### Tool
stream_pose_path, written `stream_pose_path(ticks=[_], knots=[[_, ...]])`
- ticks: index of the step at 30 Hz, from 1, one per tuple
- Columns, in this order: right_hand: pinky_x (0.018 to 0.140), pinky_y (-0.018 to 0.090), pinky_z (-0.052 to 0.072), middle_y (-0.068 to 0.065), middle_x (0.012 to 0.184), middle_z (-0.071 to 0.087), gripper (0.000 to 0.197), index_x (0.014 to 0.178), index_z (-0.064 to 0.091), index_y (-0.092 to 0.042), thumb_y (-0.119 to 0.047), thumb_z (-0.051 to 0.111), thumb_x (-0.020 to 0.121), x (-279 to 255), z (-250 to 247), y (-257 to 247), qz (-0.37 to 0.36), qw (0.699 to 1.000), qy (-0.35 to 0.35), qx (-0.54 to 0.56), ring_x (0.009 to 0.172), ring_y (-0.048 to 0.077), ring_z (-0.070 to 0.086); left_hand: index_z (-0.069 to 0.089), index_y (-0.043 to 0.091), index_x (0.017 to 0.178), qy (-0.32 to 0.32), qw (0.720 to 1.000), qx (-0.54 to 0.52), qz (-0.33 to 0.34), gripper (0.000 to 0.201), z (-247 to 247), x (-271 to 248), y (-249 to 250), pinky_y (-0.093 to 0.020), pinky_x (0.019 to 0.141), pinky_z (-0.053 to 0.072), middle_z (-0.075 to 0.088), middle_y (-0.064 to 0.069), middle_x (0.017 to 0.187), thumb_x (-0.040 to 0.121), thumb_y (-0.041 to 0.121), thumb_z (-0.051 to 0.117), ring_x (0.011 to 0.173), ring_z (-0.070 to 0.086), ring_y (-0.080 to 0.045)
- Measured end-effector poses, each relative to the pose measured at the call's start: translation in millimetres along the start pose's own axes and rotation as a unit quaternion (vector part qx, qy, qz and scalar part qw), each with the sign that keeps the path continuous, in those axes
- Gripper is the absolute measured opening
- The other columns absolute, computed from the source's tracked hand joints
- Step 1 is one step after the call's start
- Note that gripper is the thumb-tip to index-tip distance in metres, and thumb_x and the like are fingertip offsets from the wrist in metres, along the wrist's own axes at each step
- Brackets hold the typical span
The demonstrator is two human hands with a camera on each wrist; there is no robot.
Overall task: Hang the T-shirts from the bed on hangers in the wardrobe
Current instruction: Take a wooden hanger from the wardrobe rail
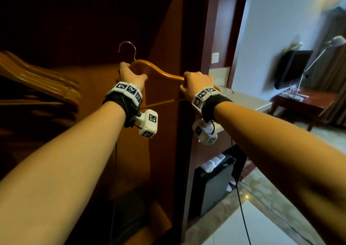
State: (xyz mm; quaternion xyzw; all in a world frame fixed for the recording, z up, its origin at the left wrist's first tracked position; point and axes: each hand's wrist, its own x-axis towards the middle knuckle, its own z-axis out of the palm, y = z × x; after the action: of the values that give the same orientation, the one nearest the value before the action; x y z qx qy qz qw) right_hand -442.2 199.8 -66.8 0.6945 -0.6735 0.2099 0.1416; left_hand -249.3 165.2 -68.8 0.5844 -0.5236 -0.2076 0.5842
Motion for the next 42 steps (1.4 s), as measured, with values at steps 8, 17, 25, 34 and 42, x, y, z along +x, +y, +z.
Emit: stream_pose_path(ticks=[8, 17, 25, 34, 42], knots=[[0.099, 0.045, 0.039, 0.003, 0.096, 0.066, 0.022, 0.11, 0.059, -0.022, -0.036, 0.054, 0.095, -90.4, -29.1, 61.7, 0.089, 0.996, -0.001, -0.006, 0.095, 0.029, 0.063, 0.064, 0.017, 0.094, -0.162, 0.985, -0.024, 0.052, 0.033, 70.5, -119.0, 41.0, -0.031, 0.07, 0.054, 0.069, -0.002, 0.091, 0.065, 0.018, 0.08, 0.081, 0.066, -0.023], [0.077, 0.032, 0.039, -0.002, 0.083, 0.056, 0.01, 0.092, 0.051, -0.027, -0.029, 0.06, 0.088, -127.3, -59.0, 187.3, 0.202, 0.979, 0.007, -0.009, 0.08, 0.024, 0.053, 0.061, 0.016, 0.108, -0.325, 0.936, -0.12, 0.064, 0.039, 196.0, -176.0, 85.6, -0.043, 0.076, 0.061, 0.066, 0.0, 0.095, 0.073, 0.005, 0.076, 0.089, 0.067, -0.023], [0.098, 0.045, 0.043, 0.001, 0.103, 0.069, 0.024, 0.107, 0.065, -0.028, -0.038, 0.063, 0.085, -108.8, -51.0, 300.3, 0.326, 0.945, 0.014, -0.027, 0.1, 0.029, 0.064, 0.057, 0.017, 0.097, -0.471, 0.861, -0.178, 0.072, 0.036, 329.4, -192.7, 120.1, -0.044, 0.08, 0.06, 0.065, -0.007, 0.102, 0.074, -0.006, 0.073, 0.101, 0.065, -0.025], [0.082, 0.04, 0.056, -0.001, 0.081, 0.068, 0.013, 0.082, 0.063, -0.029, -0.037, 0.074, 0.082, -145.9, -54.1, 437.6, 0.449, 0.891, 0.043, 0.053, 0.079, 0.021, 0.067, 0.061, 0.018, 0.091, -0.637, 0.725, -0.257, 0.046, 0.013, 471.7, -249.4, 150.6, -0.033, 0.074, 0.059, 0.067, -0.002, 0.089, 0.09, 0.005, 0.064, 0.085, 0.065, -0.015], [0.07, 0.029, 0.047, 0.001, 0.081, 0.067, 0.017, 0.088, 0.068, -0.022, -0.036, 0.075, 0.083, -174.2, -39.5, 588.1, 0.496, 0.859, 0.092, 0.091, 0.077, 0.018, 0.062, 0.068, 0.019, 0.099, -0.689, 0.674, -0.26, 0.054, 0.013, 623.3, -313.2, 178.0, -0.037, 0.089, 0.054, 0.072, 0.0, 0.099, 0.089, 0.027, 0.071, 0.103, 0.067, -0.016]])
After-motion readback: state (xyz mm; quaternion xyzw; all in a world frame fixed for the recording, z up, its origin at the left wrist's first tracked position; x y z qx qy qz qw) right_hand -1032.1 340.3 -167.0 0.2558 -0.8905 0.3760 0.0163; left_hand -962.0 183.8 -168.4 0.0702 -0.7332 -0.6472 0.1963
